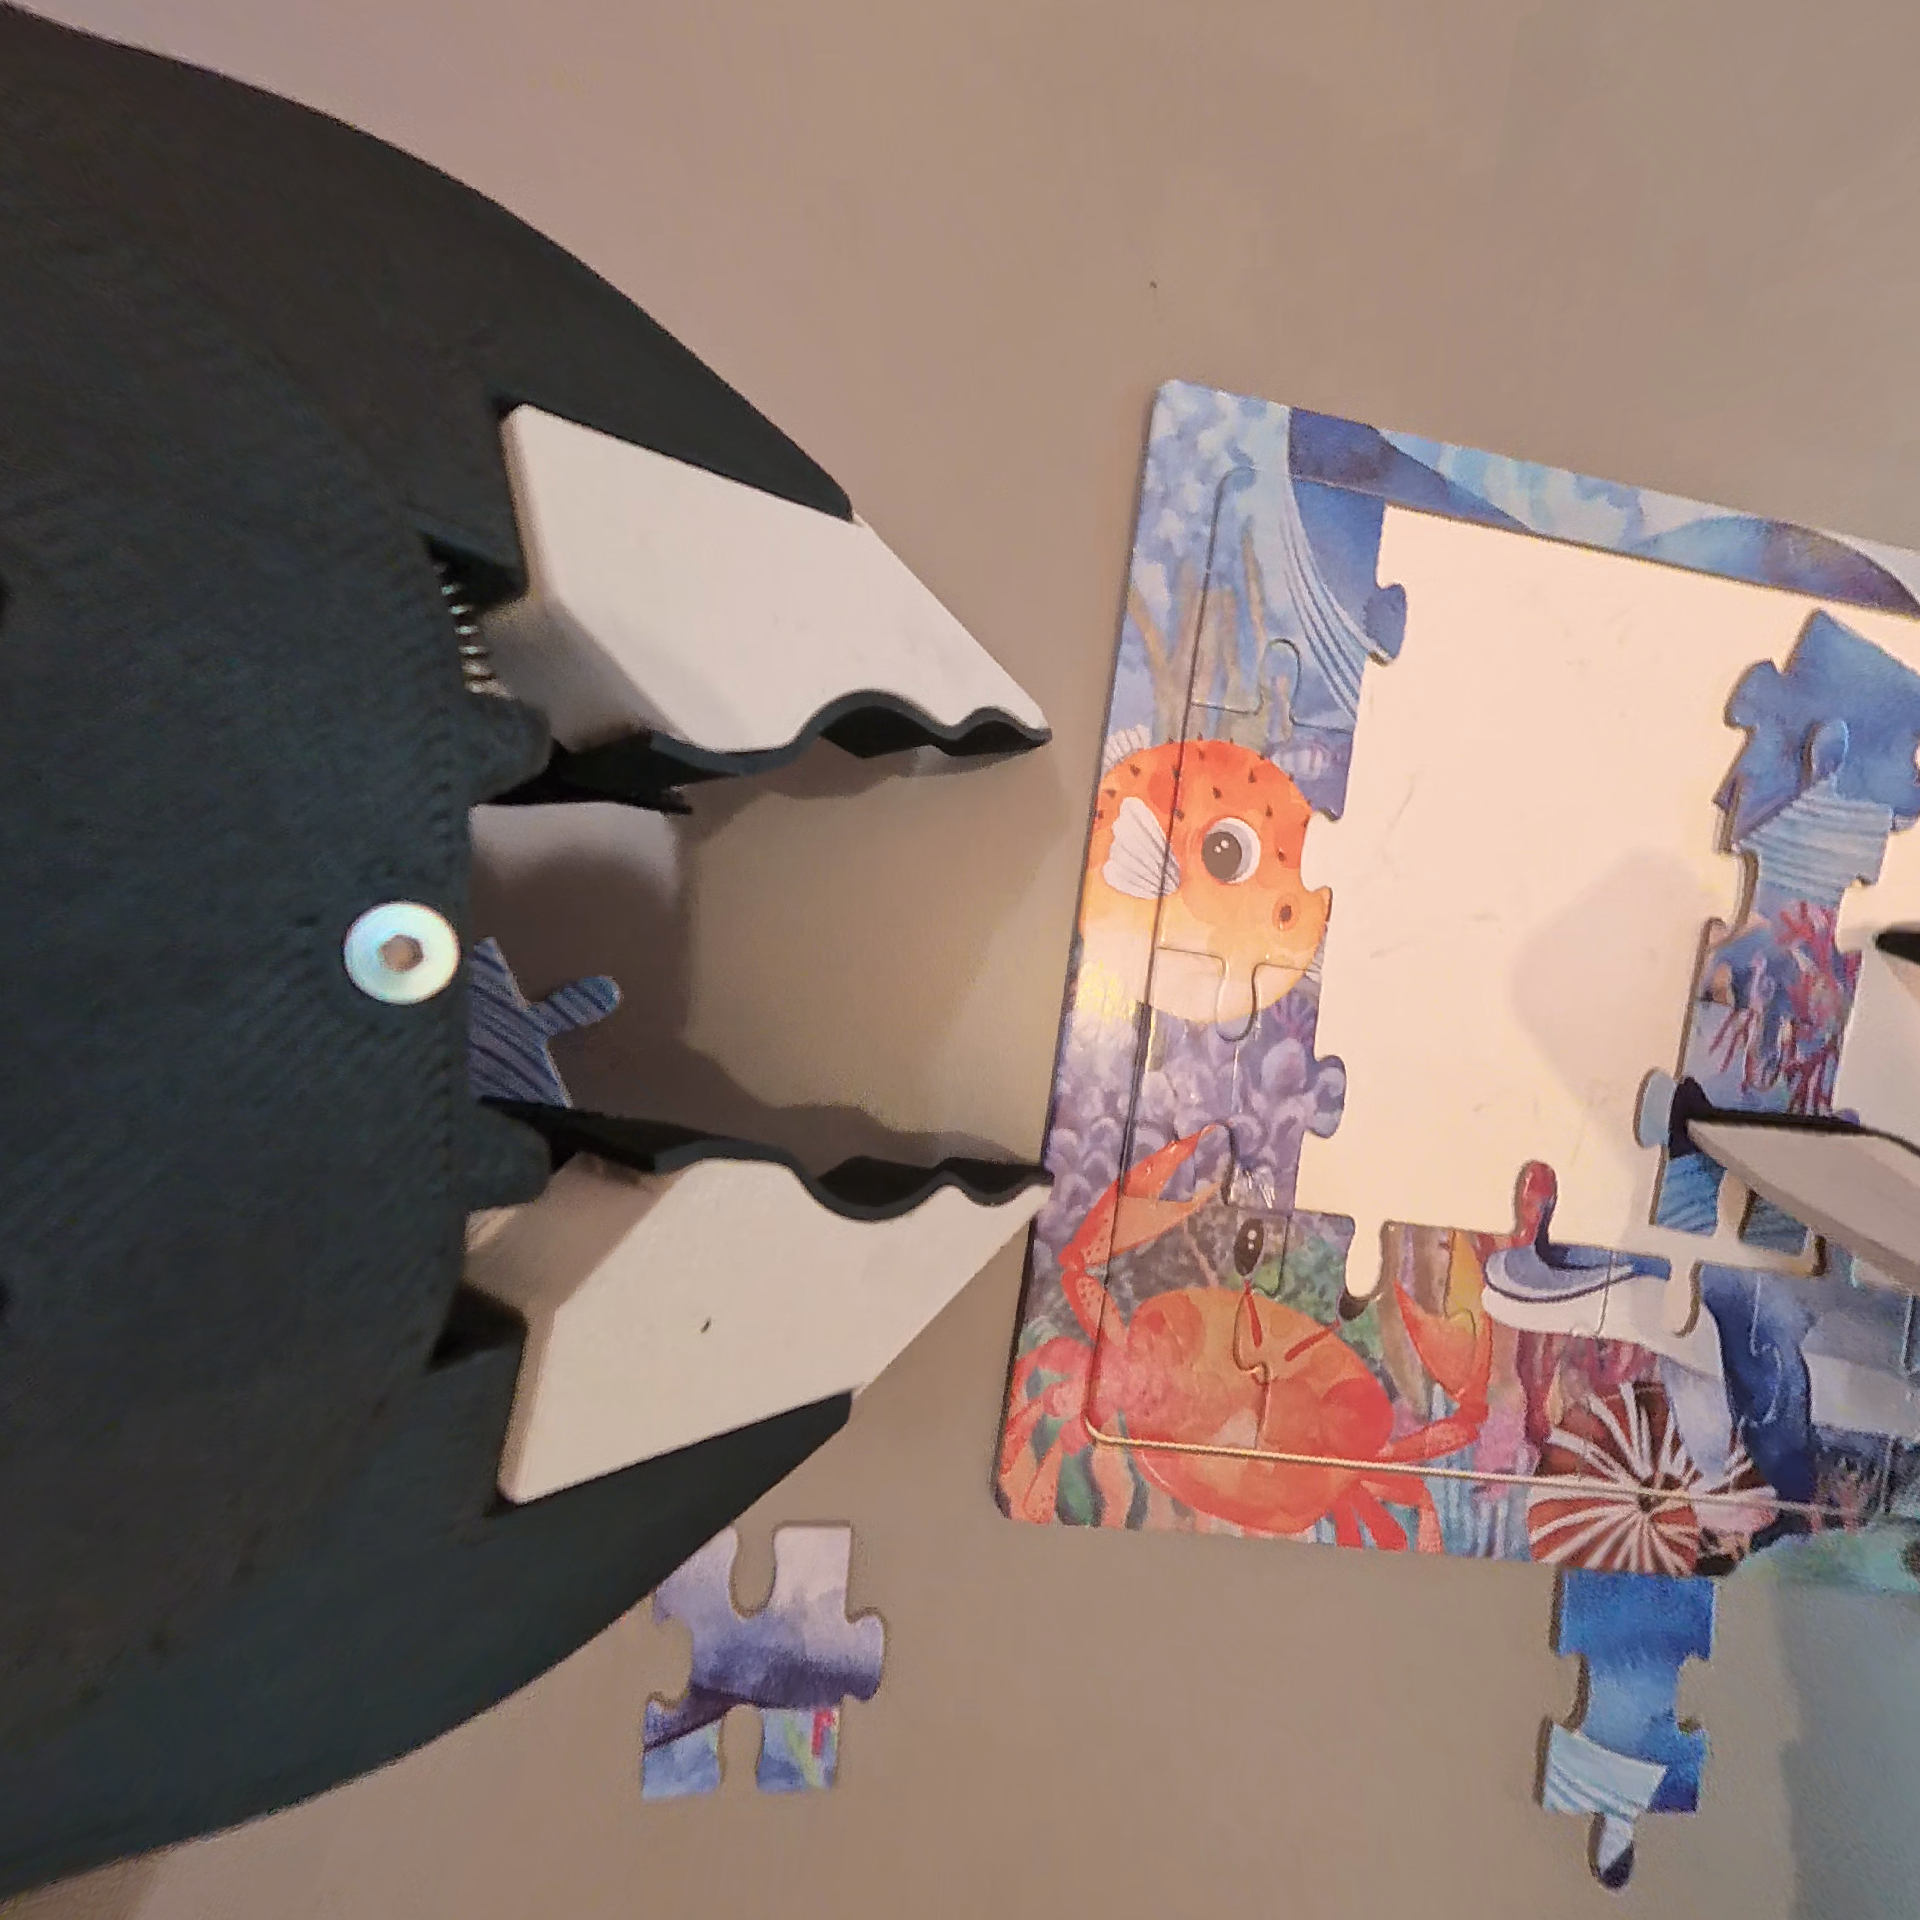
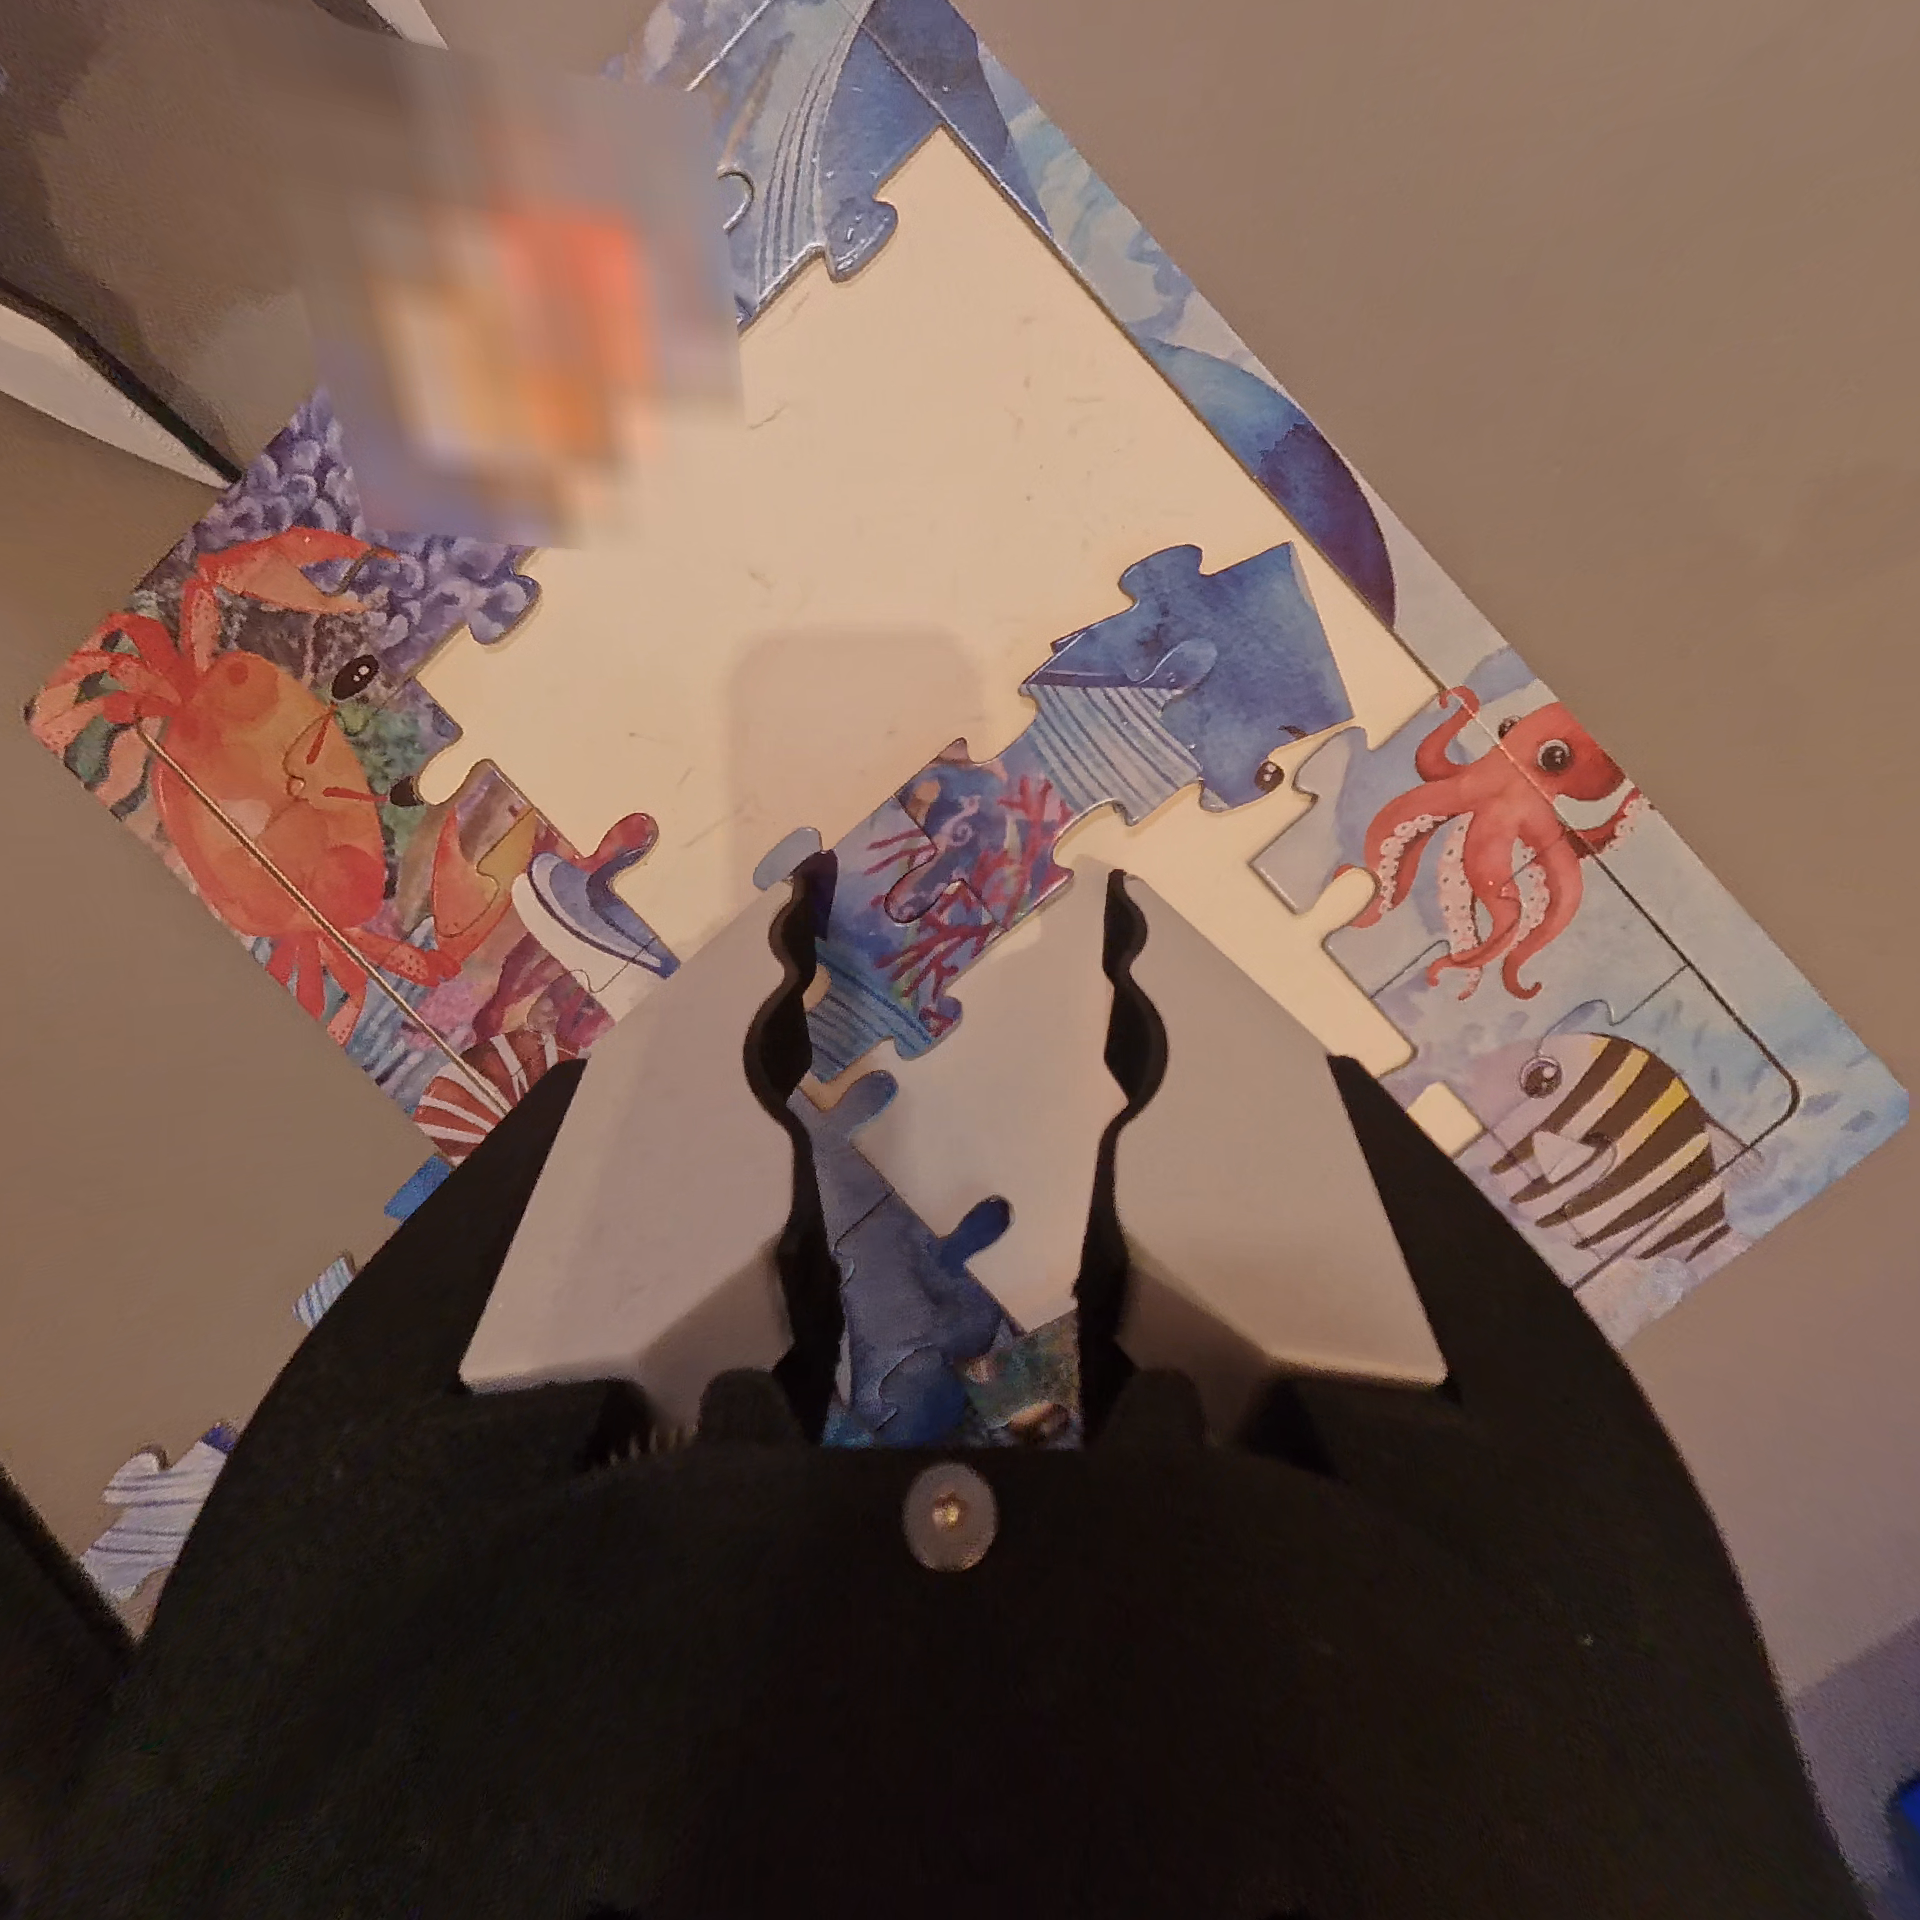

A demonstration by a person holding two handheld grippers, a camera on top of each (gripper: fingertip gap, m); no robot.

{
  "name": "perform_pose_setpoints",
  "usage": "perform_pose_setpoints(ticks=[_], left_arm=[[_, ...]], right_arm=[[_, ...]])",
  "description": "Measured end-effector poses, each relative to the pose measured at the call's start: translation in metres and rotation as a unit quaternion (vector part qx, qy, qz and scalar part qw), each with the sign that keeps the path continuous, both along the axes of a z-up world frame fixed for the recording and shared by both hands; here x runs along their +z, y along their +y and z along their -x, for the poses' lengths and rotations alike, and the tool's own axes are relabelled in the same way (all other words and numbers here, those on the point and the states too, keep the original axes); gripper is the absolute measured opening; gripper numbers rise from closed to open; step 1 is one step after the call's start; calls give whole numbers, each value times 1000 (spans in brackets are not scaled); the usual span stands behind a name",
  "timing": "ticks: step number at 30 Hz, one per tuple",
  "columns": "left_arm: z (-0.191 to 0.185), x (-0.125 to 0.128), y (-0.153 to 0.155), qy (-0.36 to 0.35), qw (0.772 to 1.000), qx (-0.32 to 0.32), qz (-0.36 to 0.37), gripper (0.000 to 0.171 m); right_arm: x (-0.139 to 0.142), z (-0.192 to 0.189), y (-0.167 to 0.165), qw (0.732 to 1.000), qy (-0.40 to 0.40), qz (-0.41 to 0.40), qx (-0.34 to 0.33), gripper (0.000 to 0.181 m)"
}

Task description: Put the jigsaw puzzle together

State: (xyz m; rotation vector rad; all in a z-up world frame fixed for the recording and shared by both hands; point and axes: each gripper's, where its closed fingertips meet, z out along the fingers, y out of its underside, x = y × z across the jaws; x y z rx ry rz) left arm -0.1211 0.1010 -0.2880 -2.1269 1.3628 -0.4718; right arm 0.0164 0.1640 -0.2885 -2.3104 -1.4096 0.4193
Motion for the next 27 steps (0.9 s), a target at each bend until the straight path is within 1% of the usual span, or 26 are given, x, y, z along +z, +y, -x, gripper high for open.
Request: perform_pose_setpoints(ticks=[1, 4, 5, 7, 9, 12, 15, 16, 18, 22, 23, 24, 27], left_arm=[[-3, -1, -4, 3, 1000, -8, 1, 83], [-7, -1, -11, 12, 1000, -25, 4, 85], [-7, -1, -12, 14, 1000, -25, 5, 84], [-4, -1, -10, 12, 1000, -22, 5, 83], [-1, -1, -7, 11, 1000, -16, 3, 82], [0, -1, -3, 6, 1000, -11, 0, 81], [2, 0, 3, 7, 1000, -1, -10, 81], [2, 0, 5, 6, 1000, 0, -11, 81], [3, 0, 6, 5, 1000, 2, -11, 81], [3, 0, 8, 6, 1000, 2, -18, 81], [4, 0, 9, 7, 1000, 3, -20, 81], [4, 0, 10, 7, 1000, 3, -22, 81], [6, 0, 11, 6, 1000, 5, -23, 81]], right_arm=[[0, -1, -3, 1000, 0, 3, 6, 56], [1, -7, -13, 1000, -7, 20, 22, 56], [3, -8, -12, 1000, -7, 20, 18, 57], [7, -7, -1, 1000, 4, 3, 3, 61], [9, -5, 8, 999, 20, 6, -25, 63], [1, -4, 14, 998, 19, 21, -57, 61], [0, -3, 18, 998, 2, -2, -62, 54], [1, 0, 16, 998, 4, -3, -56, 47], [1, 2, 15, 999, 7, -3, -54, 41], [2, 1, 16, 998, 5, -12, -56, 33], [3, 0, 17, 998, 5, -17, -56, 27], [3, -1, 16, 998, 5, -16, -54, 6], [3, -1, 16, 998, 12, -11, -58, 11]])
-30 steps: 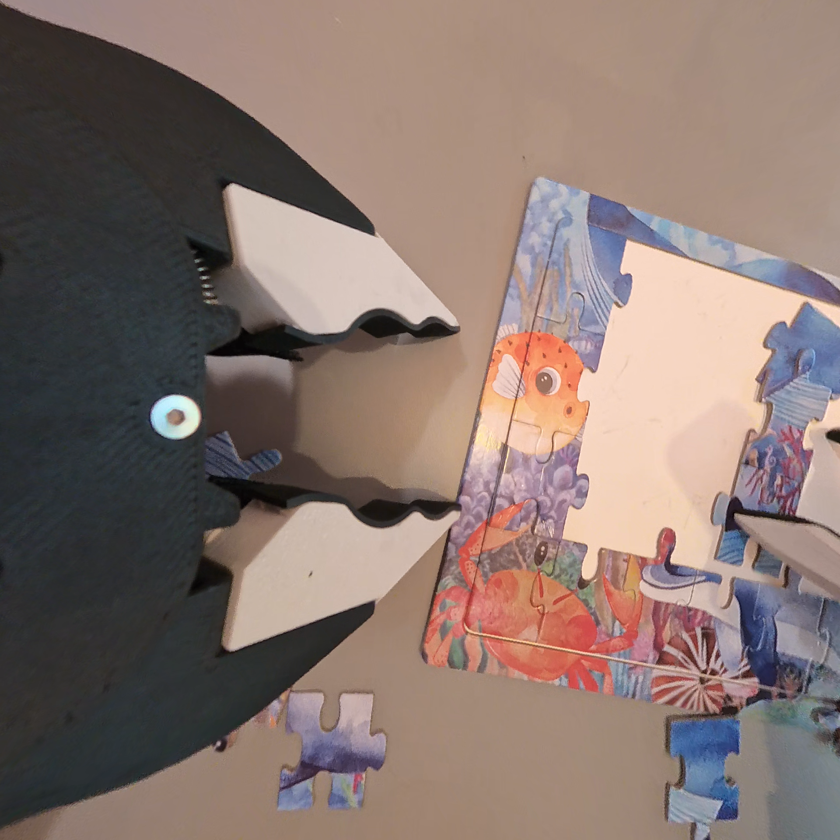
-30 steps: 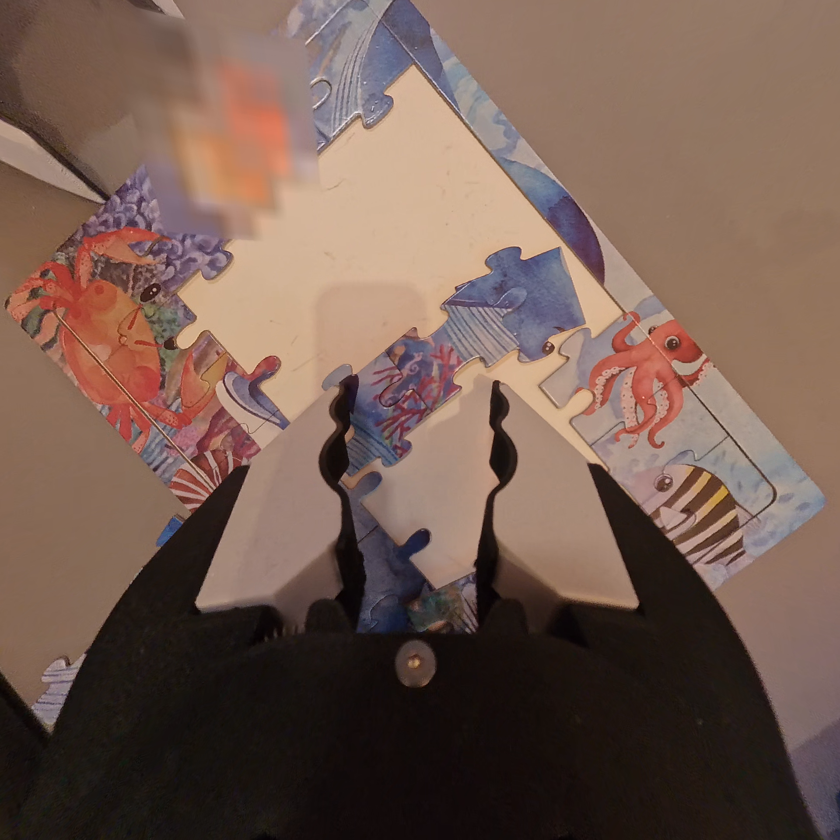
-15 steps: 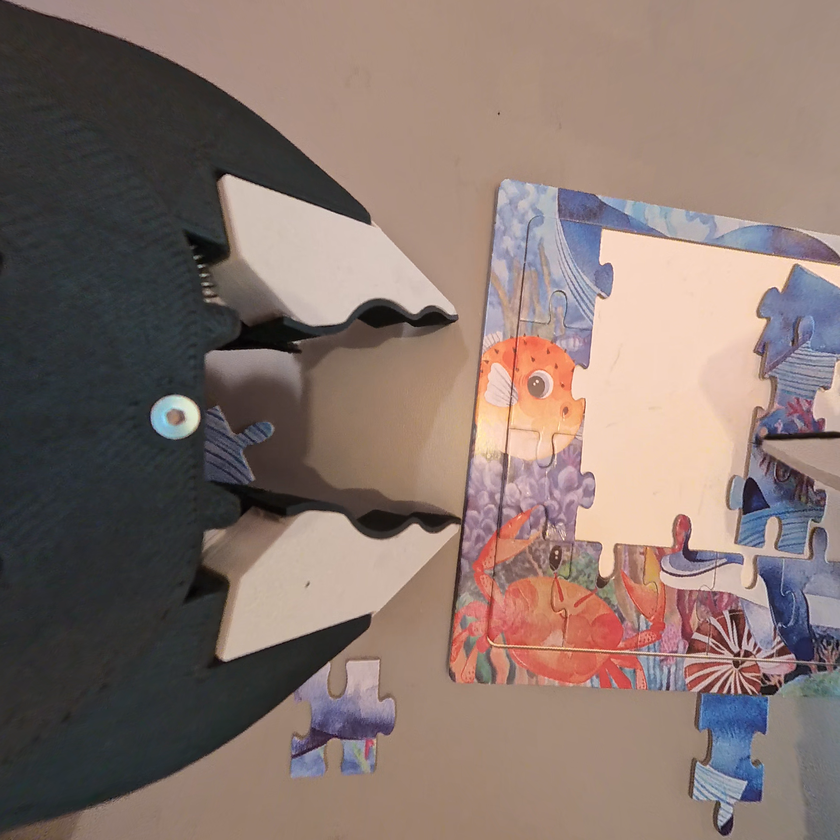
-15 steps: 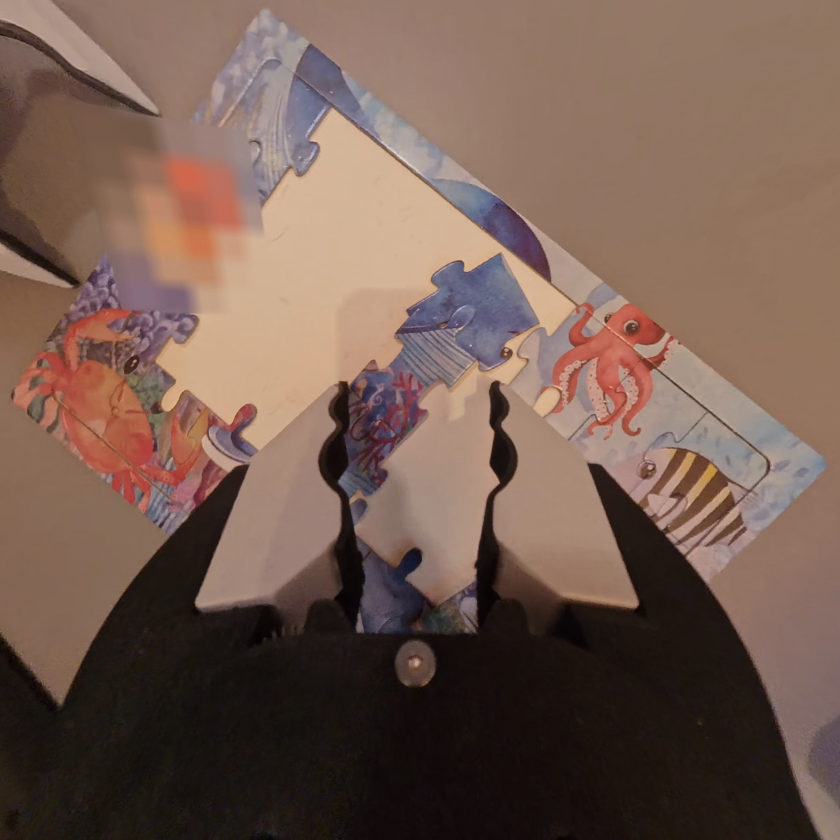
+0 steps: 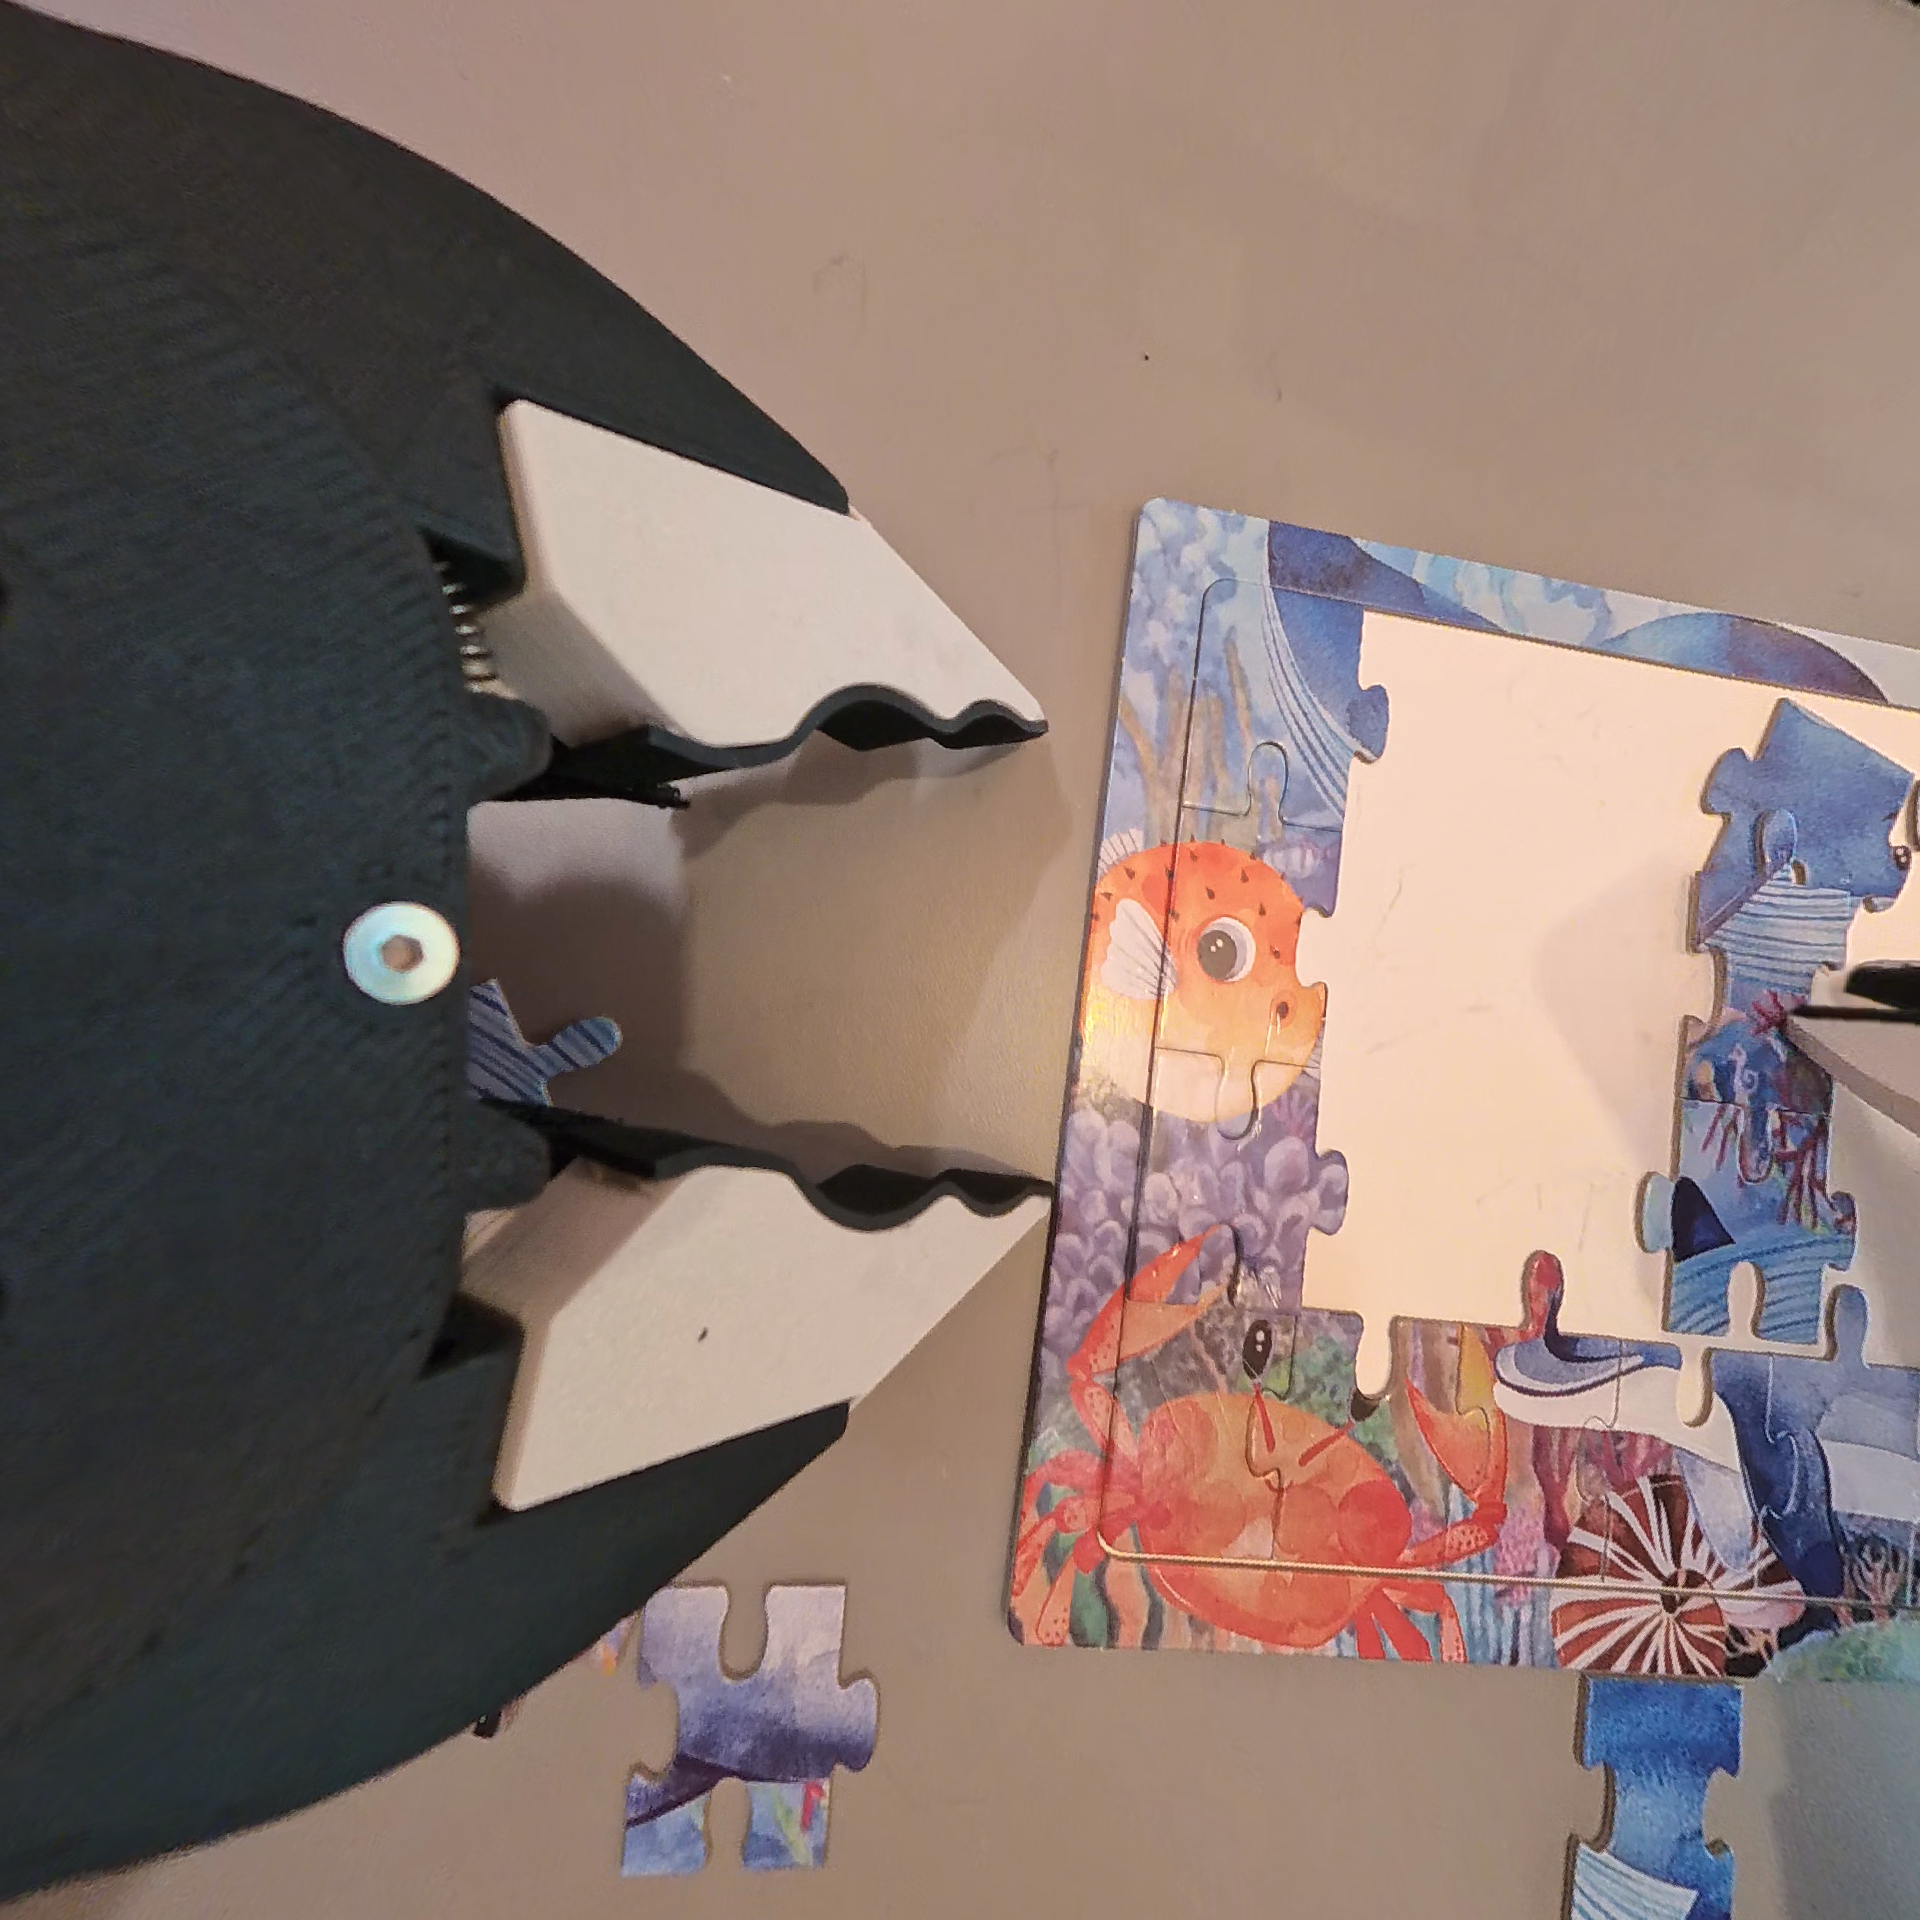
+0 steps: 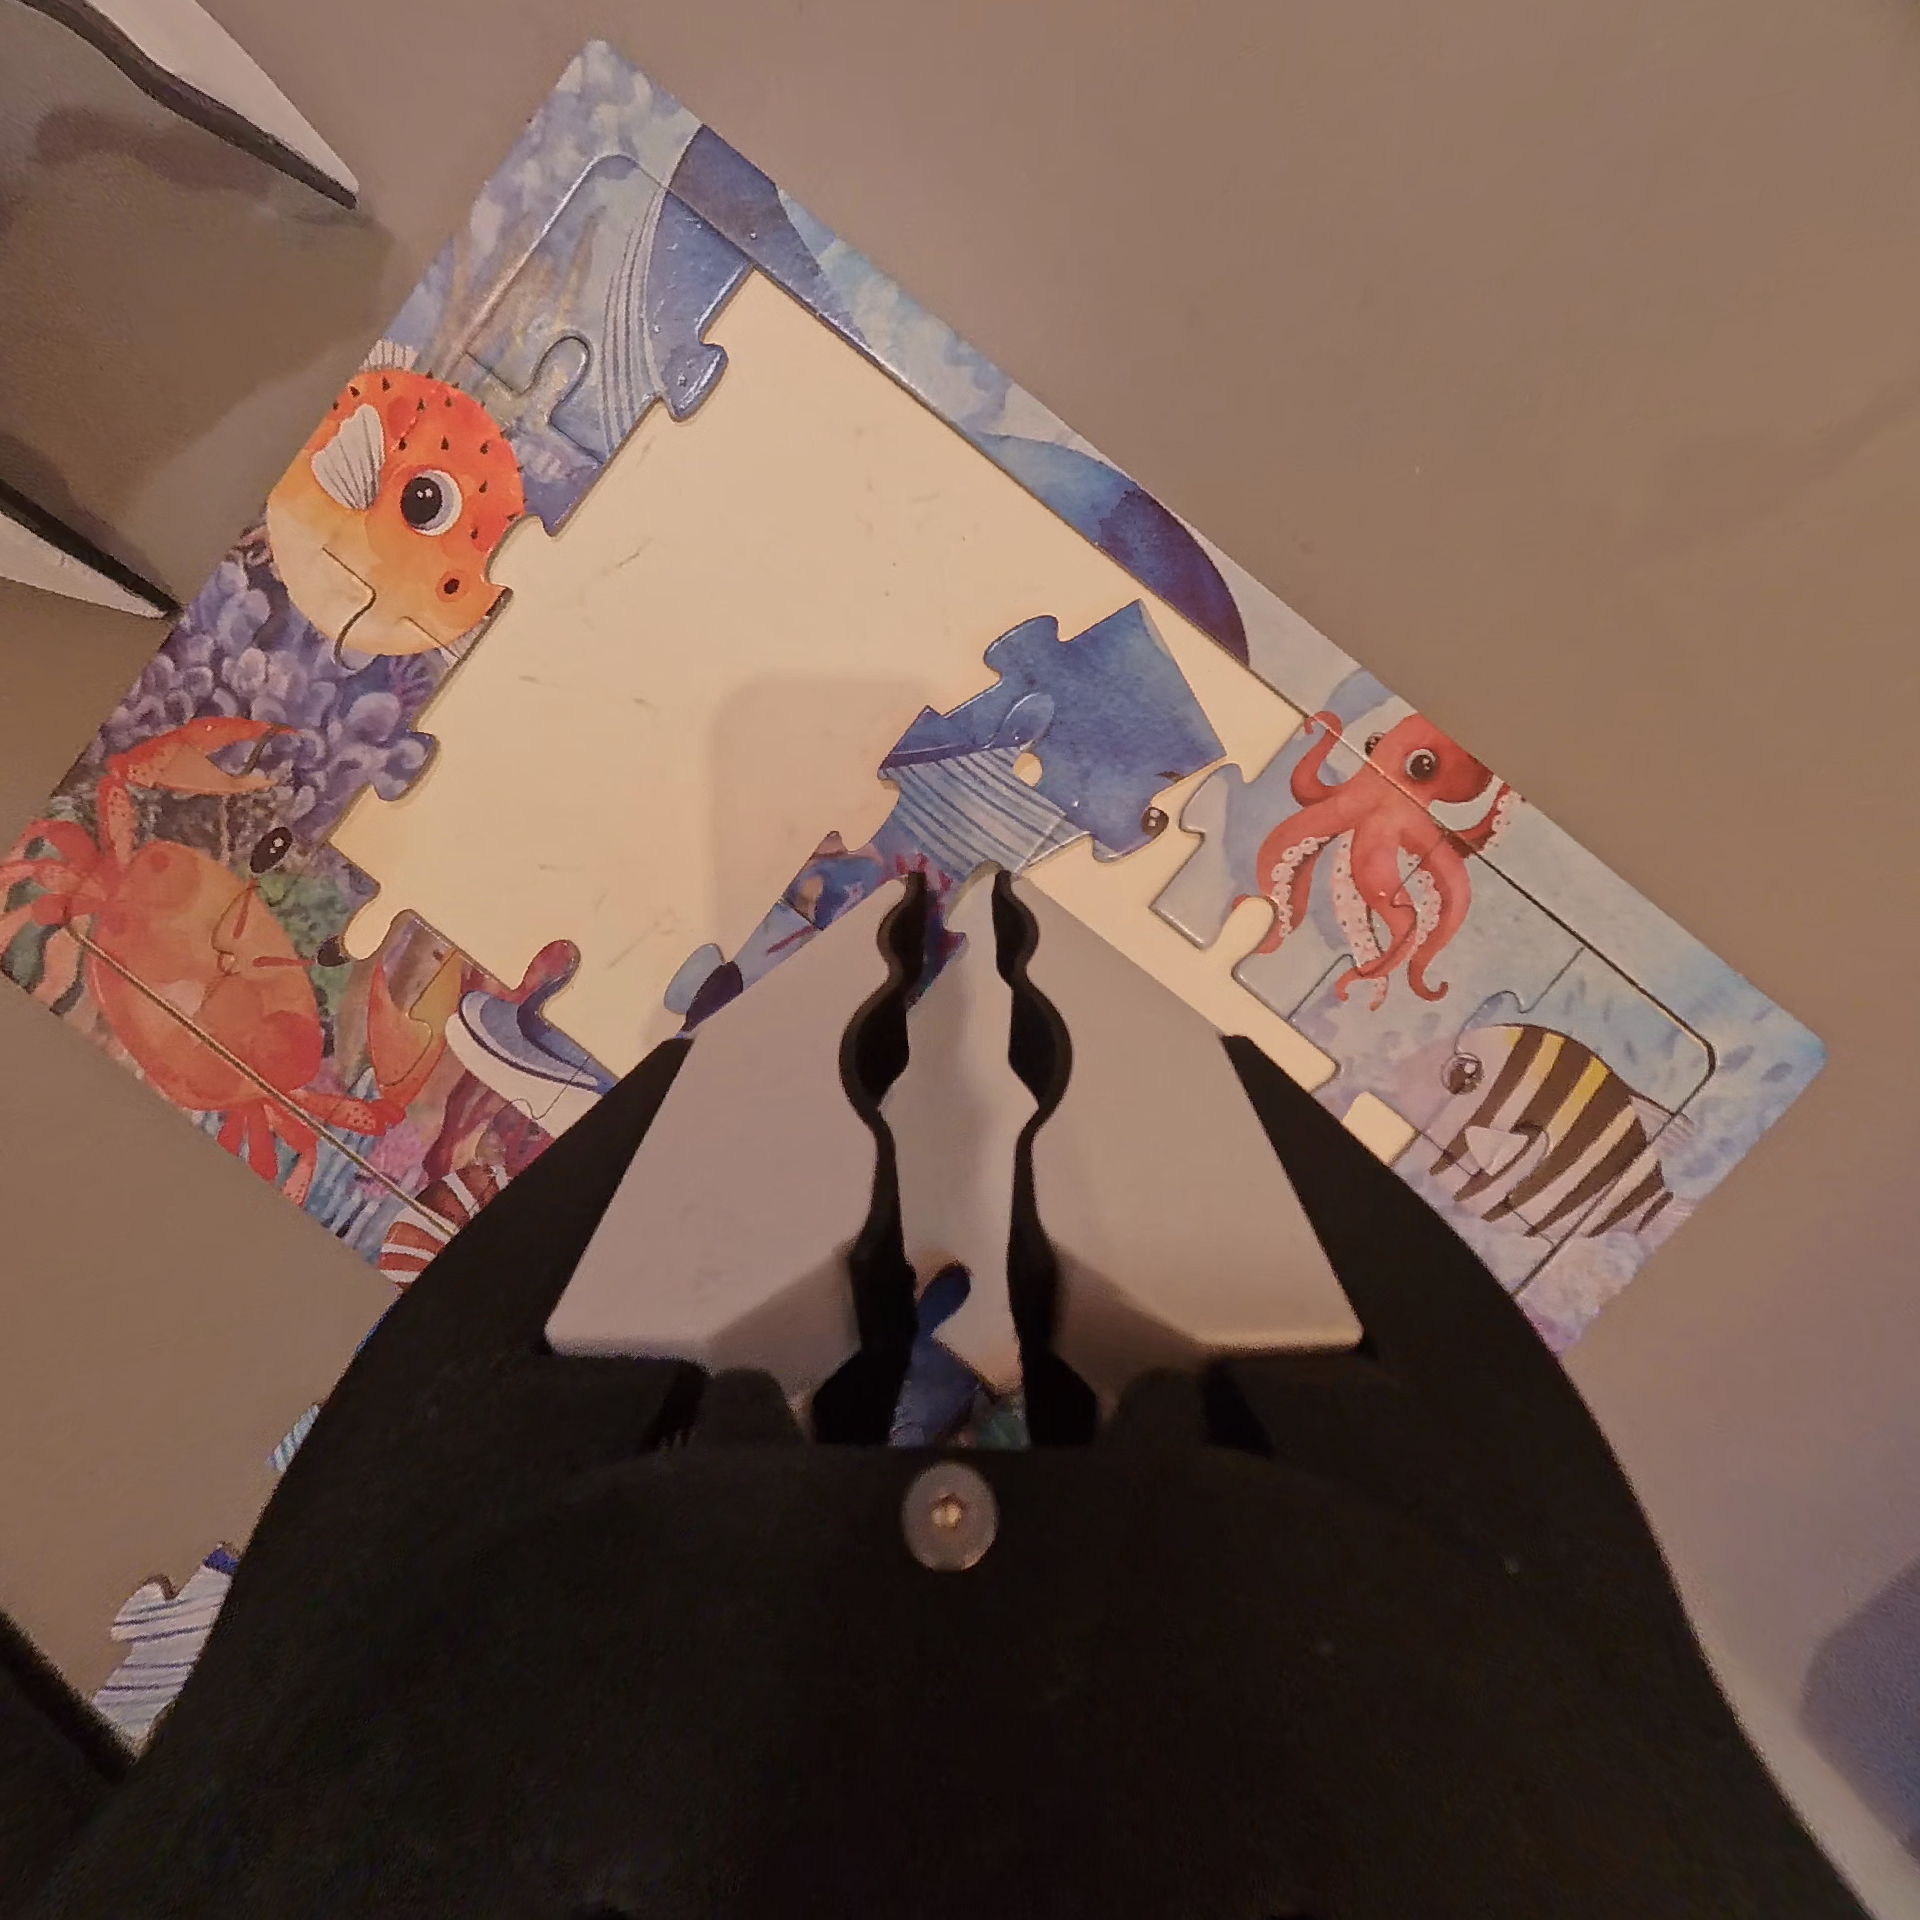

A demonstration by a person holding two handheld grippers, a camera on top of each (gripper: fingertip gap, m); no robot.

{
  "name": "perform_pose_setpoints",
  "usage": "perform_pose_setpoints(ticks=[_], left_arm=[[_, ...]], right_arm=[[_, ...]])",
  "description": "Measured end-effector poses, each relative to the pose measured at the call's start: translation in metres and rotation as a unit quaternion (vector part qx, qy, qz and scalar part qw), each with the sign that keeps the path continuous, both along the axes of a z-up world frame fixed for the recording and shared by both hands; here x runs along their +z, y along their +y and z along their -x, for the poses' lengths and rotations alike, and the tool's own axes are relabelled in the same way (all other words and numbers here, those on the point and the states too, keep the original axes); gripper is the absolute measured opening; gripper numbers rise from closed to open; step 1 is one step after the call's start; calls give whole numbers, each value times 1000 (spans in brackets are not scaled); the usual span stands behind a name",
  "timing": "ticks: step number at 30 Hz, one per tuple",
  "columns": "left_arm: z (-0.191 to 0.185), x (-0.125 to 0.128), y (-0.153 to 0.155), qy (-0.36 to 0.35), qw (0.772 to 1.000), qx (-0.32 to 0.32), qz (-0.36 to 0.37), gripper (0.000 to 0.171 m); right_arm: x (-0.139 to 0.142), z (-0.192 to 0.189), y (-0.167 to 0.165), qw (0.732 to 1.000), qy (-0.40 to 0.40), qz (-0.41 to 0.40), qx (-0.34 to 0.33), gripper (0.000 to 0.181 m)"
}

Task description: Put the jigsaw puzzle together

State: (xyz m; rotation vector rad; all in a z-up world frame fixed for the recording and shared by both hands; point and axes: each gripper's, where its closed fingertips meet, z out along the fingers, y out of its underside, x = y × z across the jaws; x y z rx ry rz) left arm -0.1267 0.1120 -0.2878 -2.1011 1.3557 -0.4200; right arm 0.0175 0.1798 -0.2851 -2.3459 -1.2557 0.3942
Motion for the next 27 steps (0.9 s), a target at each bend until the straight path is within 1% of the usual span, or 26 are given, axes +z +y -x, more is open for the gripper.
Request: perform_pose_setpoints(ticks=[2, 4, 6, 9, 10, 11, 12, 13, 14, 19, 23, 25, 27], left_arm=[[2, 0, 1, 1, 1000, 3, -1, 80], [3, 0, 2, 0, 1000, 4, 0, 80], [3, 0, 3, 0, 1000, 3, 0, 80], [3, 0, 3, 0, 1000, 3, -1, 80], [4, 0, 3, 0, 1000, 4, -1, 80], [4, 0, 4, 0, 1000, 4, -1, 80], [4, 0, 4, 0, 1000, 4, -1, 80], [4, 0, 4, 1, 1000, 3, -2, 80], [4, 0, 5, 1, 1000, 3, -3, 80], [4, 0, 6, 5, 1000, 3, -10, 81], [6, 3, 9, 3, 1000, 10, -18, 79], [6, 10, 12, -12, 1000, 16, -24, 76], [2, 23, 18, -48, 998, 30, -33, 71]], right_arm=[[4, -1, 1, 1000, 7, -1, -8, 20], [11, 2, 1, 999, 26, 2, -22, 41], [9, 3, -3, 999, 19, 17, -30, 57], [-2, 3, -7, 999, -11, 11, -39, 66], [-4, 4, -6, 999, -19, -3, -43, 62], [-4, 6, -7, 999, -16, -8, -40, 54], [-4, 7, -8, 999, -16, -7, -43, 51], [-3, 9, -10, 999, -16, -9, -38, 36], [-3, 10, -10, 999, -15, -13, -35, 31], [-3, 10, -11, 999, -11, -16, -37, 30], [2, 12, -13, 999, -1, -22, -24, 29], [9, 14, -14, 999, 5, -36, -17, 29], [19, 21, -18, 998, 18, -56, 5, 29]])
